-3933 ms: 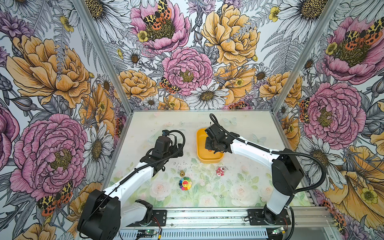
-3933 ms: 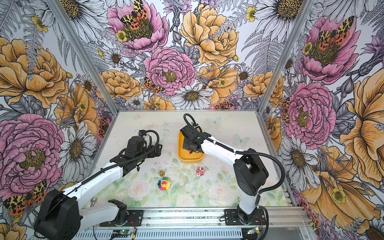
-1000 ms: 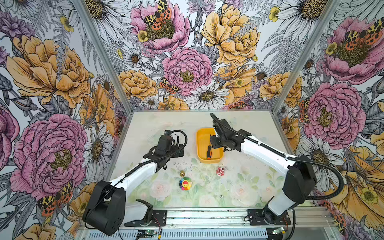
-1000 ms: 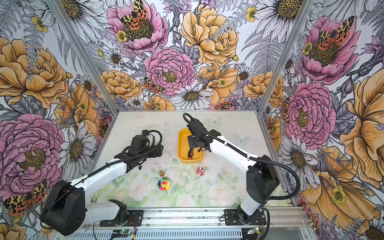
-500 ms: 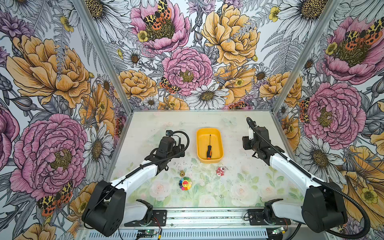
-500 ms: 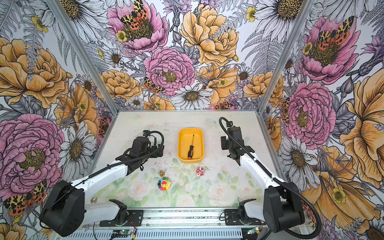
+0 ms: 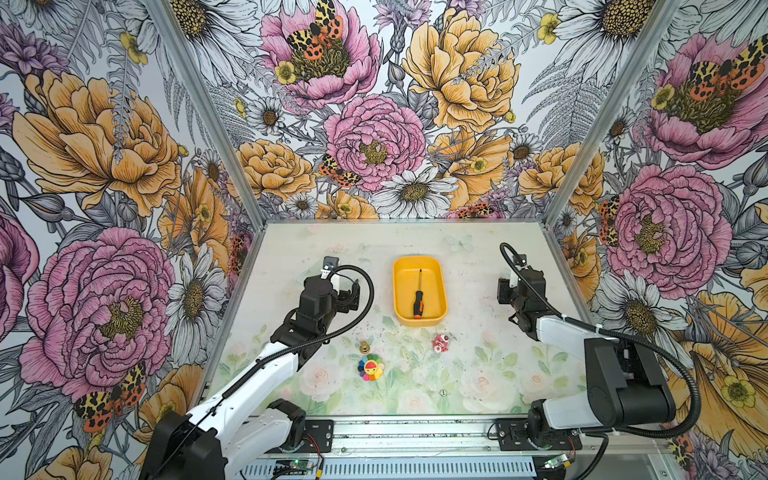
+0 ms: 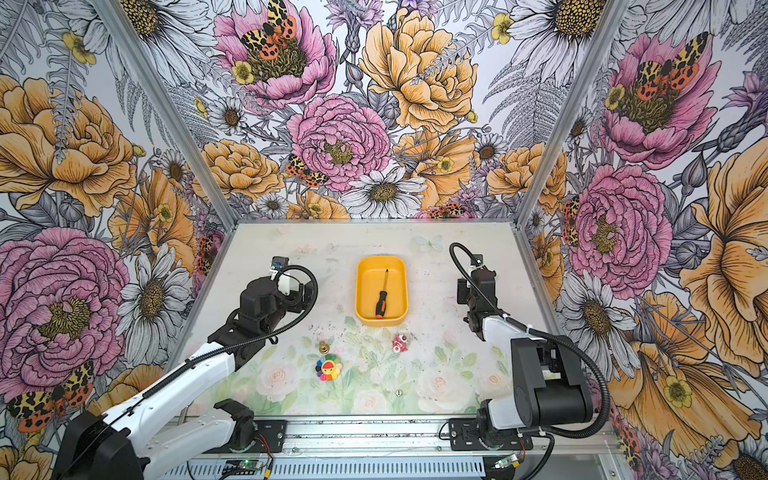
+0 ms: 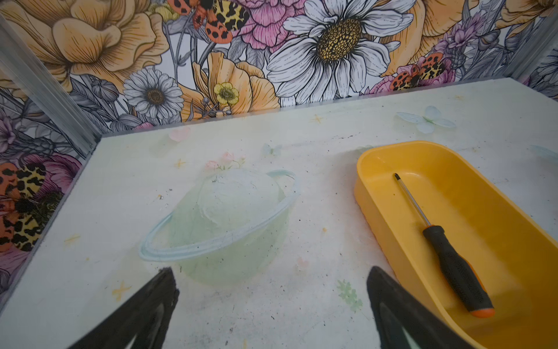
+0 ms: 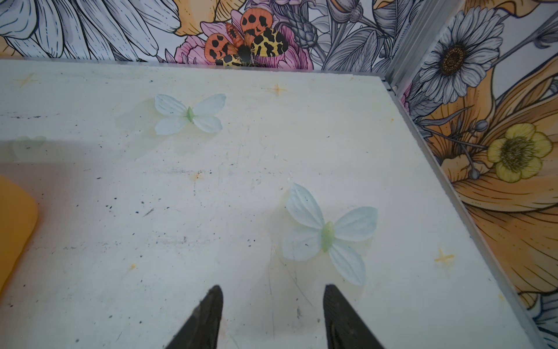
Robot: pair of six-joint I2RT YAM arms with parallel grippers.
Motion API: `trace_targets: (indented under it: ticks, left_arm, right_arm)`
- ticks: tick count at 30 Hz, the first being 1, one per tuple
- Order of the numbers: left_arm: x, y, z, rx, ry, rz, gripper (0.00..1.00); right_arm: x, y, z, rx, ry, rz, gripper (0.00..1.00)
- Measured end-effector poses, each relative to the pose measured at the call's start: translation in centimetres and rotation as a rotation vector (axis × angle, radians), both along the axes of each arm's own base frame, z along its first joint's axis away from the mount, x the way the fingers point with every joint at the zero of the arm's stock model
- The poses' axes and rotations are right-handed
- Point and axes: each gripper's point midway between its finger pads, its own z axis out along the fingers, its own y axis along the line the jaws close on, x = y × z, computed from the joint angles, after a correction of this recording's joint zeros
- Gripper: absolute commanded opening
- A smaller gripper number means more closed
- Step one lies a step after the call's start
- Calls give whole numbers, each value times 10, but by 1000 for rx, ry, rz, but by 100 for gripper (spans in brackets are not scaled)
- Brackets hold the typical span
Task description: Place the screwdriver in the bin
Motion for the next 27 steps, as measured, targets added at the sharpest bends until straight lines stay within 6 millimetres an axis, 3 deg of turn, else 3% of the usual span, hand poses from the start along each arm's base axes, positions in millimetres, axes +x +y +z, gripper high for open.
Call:
trace_targets:
  ticks: [3, 6, 12, 17, 27]
  left_arm:
    - [-2, 16, 15, 34, -91, 21, 99]
    - [-3, 46, 22, 33, -166, 86, 99]
    - [-5, 96, -2, -12, -228, 188, 99]
    - [8, 99, -35, -38, -172, 155, 99]
    - [36, 94, -77, -71, -105, 103, 99]
  right_arm:
    - [2, -1, 2, -7, -50, 2, 54]
    - [-1, -6, 2, -14, -113, -22, 54]
    - [-7, -16, -3, -17, -152, -63, 55]
    - [-3, -18, 7, -17, -199, -76, 56]
    - [-2, -19, 12, -16, -236, -80, 56]
